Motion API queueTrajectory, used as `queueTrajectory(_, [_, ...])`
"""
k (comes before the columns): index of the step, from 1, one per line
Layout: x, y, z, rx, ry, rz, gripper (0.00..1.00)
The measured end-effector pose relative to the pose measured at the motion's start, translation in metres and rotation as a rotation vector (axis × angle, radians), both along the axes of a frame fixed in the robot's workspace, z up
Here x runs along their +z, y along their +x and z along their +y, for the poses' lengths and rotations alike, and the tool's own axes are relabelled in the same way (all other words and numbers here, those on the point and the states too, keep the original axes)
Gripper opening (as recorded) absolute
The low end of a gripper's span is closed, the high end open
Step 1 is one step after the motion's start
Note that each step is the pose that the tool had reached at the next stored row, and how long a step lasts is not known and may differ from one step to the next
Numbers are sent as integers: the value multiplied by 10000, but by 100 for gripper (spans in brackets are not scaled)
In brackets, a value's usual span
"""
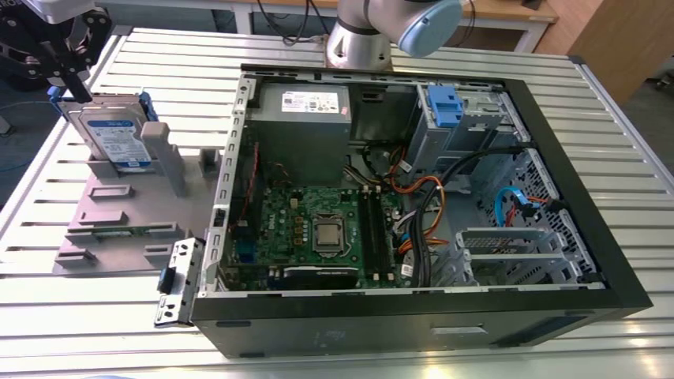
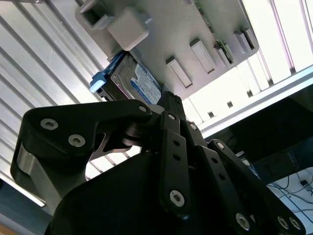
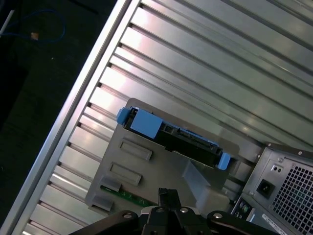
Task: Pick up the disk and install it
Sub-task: 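Pick up the disk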
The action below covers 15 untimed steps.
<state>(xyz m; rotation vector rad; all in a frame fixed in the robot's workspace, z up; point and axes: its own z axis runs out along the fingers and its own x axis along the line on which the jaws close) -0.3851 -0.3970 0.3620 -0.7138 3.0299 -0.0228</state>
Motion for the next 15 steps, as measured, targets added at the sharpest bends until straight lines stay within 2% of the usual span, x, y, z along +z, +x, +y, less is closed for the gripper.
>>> queueTrajectory(15, [1, 0, -1, 120, -12, 2, 11])
